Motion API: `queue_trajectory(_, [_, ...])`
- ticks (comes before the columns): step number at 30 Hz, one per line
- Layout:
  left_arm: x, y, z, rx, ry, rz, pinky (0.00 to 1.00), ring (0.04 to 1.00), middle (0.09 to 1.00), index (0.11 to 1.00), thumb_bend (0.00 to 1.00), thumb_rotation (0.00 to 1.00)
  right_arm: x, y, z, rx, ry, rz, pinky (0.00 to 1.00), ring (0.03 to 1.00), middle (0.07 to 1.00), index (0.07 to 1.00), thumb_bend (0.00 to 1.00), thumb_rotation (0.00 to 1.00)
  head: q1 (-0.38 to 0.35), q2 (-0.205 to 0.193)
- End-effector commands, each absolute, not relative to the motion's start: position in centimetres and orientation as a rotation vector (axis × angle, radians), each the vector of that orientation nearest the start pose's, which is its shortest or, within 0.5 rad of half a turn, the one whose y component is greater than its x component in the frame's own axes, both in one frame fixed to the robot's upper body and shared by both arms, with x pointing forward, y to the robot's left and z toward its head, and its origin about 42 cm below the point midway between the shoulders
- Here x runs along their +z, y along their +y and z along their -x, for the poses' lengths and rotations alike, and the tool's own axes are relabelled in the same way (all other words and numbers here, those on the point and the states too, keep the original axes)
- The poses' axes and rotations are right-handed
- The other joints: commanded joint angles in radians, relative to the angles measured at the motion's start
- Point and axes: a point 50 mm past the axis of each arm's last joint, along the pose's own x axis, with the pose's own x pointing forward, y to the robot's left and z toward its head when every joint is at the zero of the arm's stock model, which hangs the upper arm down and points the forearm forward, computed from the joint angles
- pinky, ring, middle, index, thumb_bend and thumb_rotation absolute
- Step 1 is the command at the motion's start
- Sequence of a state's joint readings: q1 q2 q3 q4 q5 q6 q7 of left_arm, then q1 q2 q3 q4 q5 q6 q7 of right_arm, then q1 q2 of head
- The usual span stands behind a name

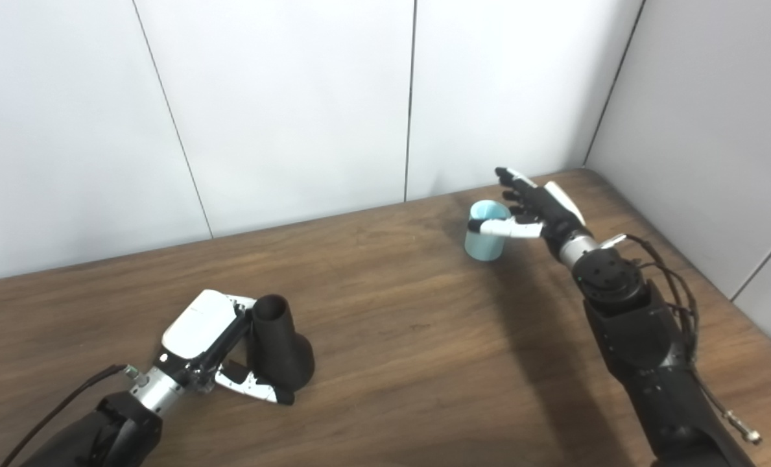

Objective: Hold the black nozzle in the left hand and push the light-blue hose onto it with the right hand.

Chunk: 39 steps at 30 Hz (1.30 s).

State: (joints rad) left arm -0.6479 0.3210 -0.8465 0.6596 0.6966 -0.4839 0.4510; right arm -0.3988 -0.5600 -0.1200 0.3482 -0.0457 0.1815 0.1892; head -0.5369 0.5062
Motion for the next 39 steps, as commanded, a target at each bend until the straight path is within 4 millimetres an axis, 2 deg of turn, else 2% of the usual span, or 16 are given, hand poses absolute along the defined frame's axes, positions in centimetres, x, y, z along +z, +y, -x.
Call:
queue_trajectory(1, [4.0, 18.8, -36.8, -0.787, -0.475, -1.216, 0.34, 0.399, 0.407, 0.514, 0.52, 0.0, 22.2, -43.5, -41.1, -0.087, 0.043, 0.54, 0.85, 0.933, 0.979, 0.965, 0.9, 0.31, 0.0, 0.002])
queue_trajectory(12, [3.8, 19.2, -36.4, -0.791, -0.467, -1.217, 0.34, 0.403, 0.412, 0.517, 0.52, 0.0, 19.6, -43.2, -41.6, -0.087, 0.091, 0.531, 0.87, 0.931, 0.968, 0.969, 0.87, 0.24, 0.005, 0.01])
queue_trajectory(19, [3.7, 19.1, -36.3, -0.798, -0.474, -1.227, 0.33, 0.398, 0.409, 0.51, 0.52, 0.0, 18.5, -42.9, -41.9, -0.108, 0.119, 0.519, 0.82, 0.897, 0.958, 0.956, 0.86, 0.19, 0.011, 0.014])
queue_trajectory(23, [3.8, 19.1, -36.1, -0.794, -0.475, -1.211, 0.32, 0.395, 0.409, 0.511, 0.52, 0.0, 17.7, -42.7, -42.1, -0.153, 0.086, 0.509, 0.74, 0.81, 0.894, 0.921, 0.82, 0.14, 0.02, 0.018])
queue_trajectory(26, [3.7, 19.2, -36.0, -0.795, -0.475, -1.214, 0.32, 0.392, 0.412, 0.513, 0.52, 0.0, 17.5, -42.3, -42.0, -0.194, 0.028, 0.456, 0.65, 0.719, 0.817, 0.854, 0.79, 0.05, 0.027, 0.021])
queue_trajectory(28, [3.7, 19.2, -36.0, -0.804, -0.464, -1.22, 0.32, 0.394, 0.411, 0.512, 0.52, 0.0, 17.5, -41.9, -42.1, -0.21, -0.011, 0.44, 0.61, 0.676, 0.788, 0.826, 0.78, 0.02, 0.027, 0.021])
queue_trajectory(32, [3.7, 19.3, -36.0, -0.808, -0.467, -1.229, 0.34, 0.409, 0.424, 0.513, 0.52, 0.0, 18.0, -41.0, -42.3, -0.228, -0.051, 0.432, 0.57, 0.618, 0.76, 0.811, 0.78, 0.01, 0.03, 0.028])
queue_trajectory(35, [3.7, 19.1, -36.0, -0.801, -0.477, -1.229, 0.31, 0.389, 0.407, 0.512, 0.52, 0.0, 18.5, -40.6, -42.3, -0.23, -0.07, 0.429, 0.58, 0.592, 0.743, 0.798, 0.78, 0.0, 0.032, 0.029])
queue_trajectory(39, [3.6, 18.9, -36.0, -0.799, -0.479, -1.226, 0.33, 0.395, 0.413, 0.515, 0.52, 0.0, 18.9, -40.2, -42.2, -0.218, -0.088, 0.44, 0.53, 0.559, 0.755, 0.818, 0.79, 0.0, 0.034, 0.031])
